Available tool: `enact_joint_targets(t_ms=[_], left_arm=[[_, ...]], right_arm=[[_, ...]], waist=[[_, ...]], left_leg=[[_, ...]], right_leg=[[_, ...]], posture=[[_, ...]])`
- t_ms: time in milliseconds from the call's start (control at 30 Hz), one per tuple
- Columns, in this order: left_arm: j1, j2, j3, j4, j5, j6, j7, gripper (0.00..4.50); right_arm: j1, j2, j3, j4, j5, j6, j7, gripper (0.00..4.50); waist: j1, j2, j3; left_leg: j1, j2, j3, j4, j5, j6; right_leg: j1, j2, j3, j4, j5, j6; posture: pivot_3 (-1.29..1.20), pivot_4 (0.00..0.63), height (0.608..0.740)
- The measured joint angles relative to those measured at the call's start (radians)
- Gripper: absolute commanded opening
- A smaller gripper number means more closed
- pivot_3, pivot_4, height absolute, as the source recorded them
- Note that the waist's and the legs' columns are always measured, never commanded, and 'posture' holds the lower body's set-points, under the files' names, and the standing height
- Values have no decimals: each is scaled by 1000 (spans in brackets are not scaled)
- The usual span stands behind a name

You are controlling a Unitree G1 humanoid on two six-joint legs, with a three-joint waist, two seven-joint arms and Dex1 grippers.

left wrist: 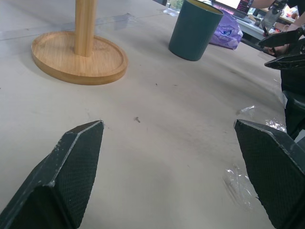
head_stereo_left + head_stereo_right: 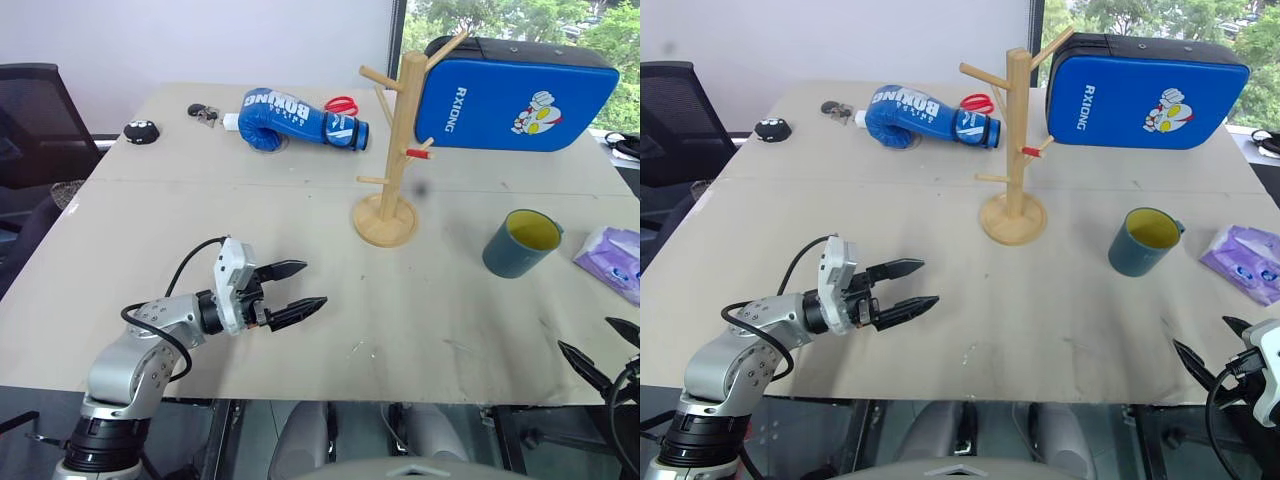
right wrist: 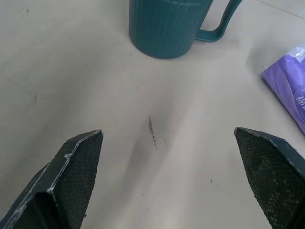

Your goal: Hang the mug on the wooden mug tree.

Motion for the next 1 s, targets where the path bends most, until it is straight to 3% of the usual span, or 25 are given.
enact_joint_targets(t_ms=[100,333,533,1000], left_arm=[[-1,6,3,0,-19,7,-13,4500],[-58,27,1,-25,-96,17,-124,4500],[-120,23,0,-40,-148,25,-176,4500],[-50,10,12,-130,-208,20,-164,4500]], right_arm=[[-15,8,1,0,-8,-14,-8,4464],[-203,10,21,47,-36,11,-111,4464],[-394,-43,72,220,-129,6,-177,4464],[-648,-102,195,441,-155,-19,-127,4464]], waist=[[0,0,0],[-1,0,0],[-1,1,0],[0,1,1]], left_leg=[[0,0,0,0,0,0],[1,0,1,1,0,0],[0,-1,1,1,0,0],[0,-1,1,1,0,0]], right_leg=[[0,0,0,0,0,0],[0,1,1,1,0,0],[0,2,1,0,1,-1],[0,3,2,1,1,-1]], posture=[[0,150,740],[0,150,740],[0,150,740],[0,150,740]])
